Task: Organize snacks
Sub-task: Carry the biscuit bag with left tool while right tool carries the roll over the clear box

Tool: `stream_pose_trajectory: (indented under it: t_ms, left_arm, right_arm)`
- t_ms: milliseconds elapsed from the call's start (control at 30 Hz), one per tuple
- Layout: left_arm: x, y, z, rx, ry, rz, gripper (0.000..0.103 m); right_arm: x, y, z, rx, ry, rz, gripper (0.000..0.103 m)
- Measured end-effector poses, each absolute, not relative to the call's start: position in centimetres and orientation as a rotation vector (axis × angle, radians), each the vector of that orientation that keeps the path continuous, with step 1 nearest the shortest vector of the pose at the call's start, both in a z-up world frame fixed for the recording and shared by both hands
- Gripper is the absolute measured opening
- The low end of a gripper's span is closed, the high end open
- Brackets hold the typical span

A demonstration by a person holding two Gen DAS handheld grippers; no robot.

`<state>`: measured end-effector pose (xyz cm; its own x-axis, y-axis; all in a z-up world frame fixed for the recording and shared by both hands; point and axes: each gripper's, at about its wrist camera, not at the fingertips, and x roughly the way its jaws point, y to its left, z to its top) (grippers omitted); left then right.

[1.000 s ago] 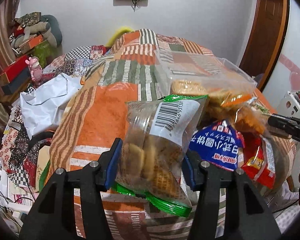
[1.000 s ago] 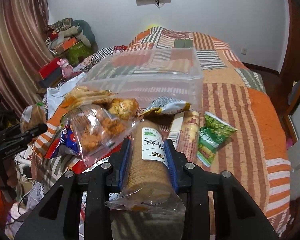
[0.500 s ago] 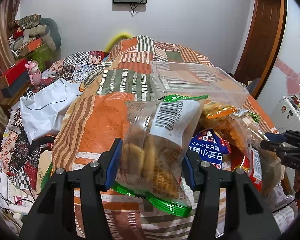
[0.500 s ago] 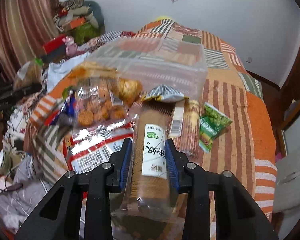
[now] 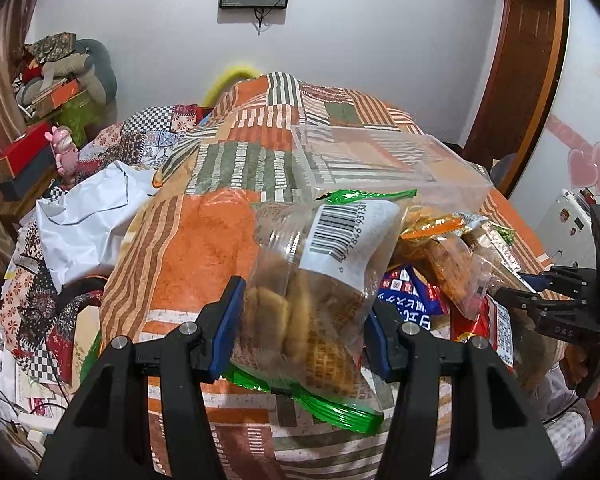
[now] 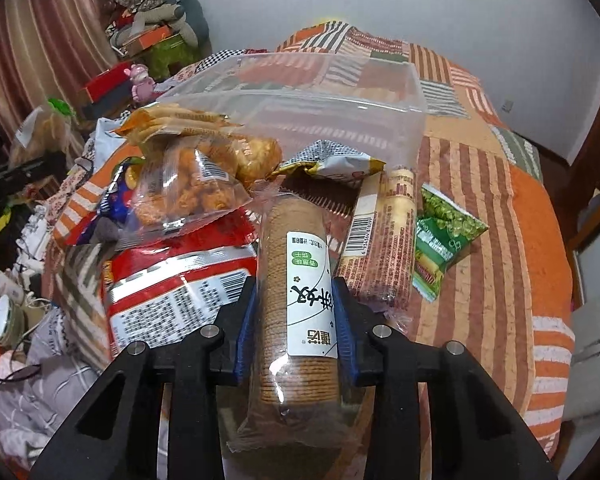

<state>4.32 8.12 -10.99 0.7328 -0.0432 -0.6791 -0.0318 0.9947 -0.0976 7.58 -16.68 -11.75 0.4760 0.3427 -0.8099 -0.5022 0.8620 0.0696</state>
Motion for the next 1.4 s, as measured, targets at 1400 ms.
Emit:
stream_pose_trajectory:
  t_ms: [1400]
  left_arm:
    - [18.6,4.8,-6.9,-0.089,0.735,-0.081,0.054]
  right_arm:
    - [16.7,-17.1,-3.2,-0.041,0.635,0.497,0.031]
